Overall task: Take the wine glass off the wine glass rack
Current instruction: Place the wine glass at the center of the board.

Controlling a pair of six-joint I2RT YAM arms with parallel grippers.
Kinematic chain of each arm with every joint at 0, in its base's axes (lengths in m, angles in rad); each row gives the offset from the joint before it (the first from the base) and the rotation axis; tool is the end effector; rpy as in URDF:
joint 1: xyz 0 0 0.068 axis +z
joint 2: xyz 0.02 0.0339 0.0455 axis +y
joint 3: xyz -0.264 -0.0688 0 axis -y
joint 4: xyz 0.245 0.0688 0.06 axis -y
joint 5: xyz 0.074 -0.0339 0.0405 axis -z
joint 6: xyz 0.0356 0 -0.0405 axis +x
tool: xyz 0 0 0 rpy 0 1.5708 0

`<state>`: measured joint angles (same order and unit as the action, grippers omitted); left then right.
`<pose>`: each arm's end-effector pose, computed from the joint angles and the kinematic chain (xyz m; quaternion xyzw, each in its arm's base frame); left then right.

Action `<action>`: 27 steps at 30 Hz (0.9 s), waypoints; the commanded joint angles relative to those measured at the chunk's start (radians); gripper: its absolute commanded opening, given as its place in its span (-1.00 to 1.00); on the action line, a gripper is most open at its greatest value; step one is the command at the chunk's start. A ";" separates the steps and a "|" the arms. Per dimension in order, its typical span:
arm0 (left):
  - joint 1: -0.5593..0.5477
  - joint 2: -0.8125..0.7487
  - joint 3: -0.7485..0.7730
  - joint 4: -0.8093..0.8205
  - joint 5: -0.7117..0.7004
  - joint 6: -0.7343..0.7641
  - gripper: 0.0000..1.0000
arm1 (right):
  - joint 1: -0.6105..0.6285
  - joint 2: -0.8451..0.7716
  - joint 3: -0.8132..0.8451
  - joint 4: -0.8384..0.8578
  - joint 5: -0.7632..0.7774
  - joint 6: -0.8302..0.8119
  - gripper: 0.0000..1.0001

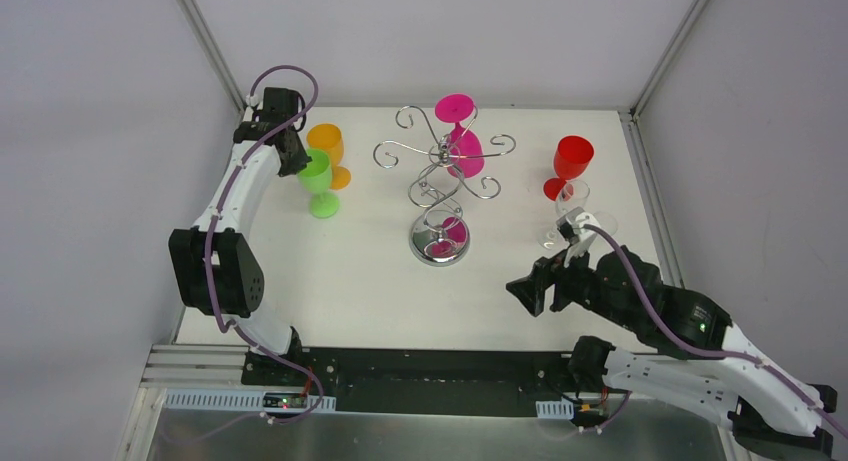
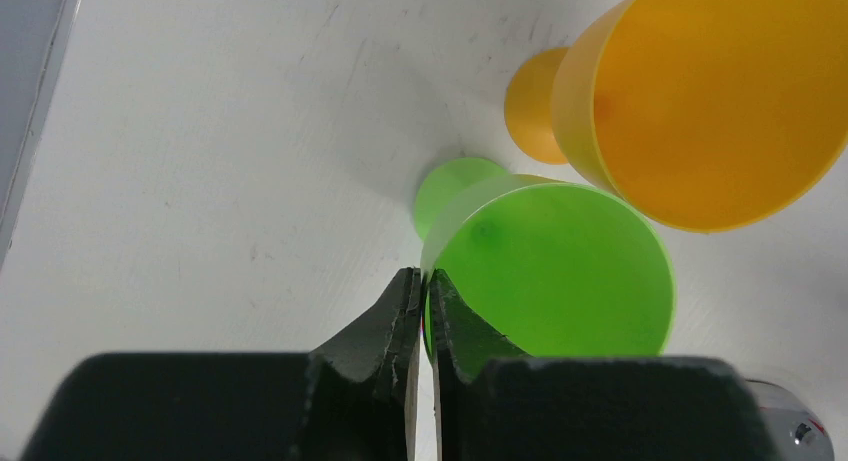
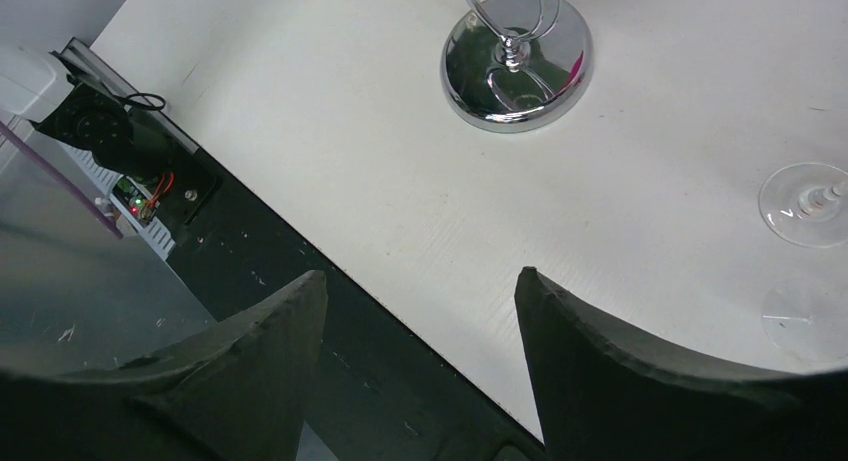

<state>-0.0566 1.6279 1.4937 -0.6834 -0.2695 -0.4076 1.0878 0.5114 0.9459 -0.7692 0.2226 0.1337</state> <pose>0.3599 -0.0109 0.3247 -0.2095 0.8987 0.0378 0.3834 0.0485 0.0756 0.3645 -0.3147 0.7491 0.2561 0.5237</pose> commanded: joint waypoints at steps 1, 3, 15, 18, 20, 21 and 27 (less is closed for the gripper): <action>0.012 -0.016 -0.007 0.022 0.006 0.013 -0.82 | -0.004 0.027 0.035 -0.003 0.082 0.054 0.45; 0.011 -0.017 -0.015 0.025 0.007 0.015 -0.79 | -0.004 0.034 0.041 -0.004 0.098 0.063 0.47; 0.011 -0.031 -0.063 0.045 0.026 0.011 -0.71 | -0.004 0.059 0.068 -0.009 0.119 0.090 0.52; 0.012 -0.044 -0.067 0.045 0.024 0.009 -0.54 | -0.003 0.084 0.103 -0.030 0.149 0.127 0.74; 0.011 -0.057 -0.067 0.043 0.029 0.009 -0.42 | -0.004 0.117 0.138 -0.058 0.202 0.146 0.95; 0.011 -0.064 -0.067 0.044 0.032 0.009 -0.37 | -0.004 0.136 0.158 -0.073 0.217 0.142 0.98; 0.012 -0.127 -0.081 0.042 0.059 0.009 -0.23 | -0.005 0.215 0.251 -0.104 0.271 0.099 0.98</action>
<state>-0.0566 1.5917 1.4242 -0.6483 -0.2356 -0.4038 1.0874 0.6880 1.1206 -0.8421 0.4122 0.2443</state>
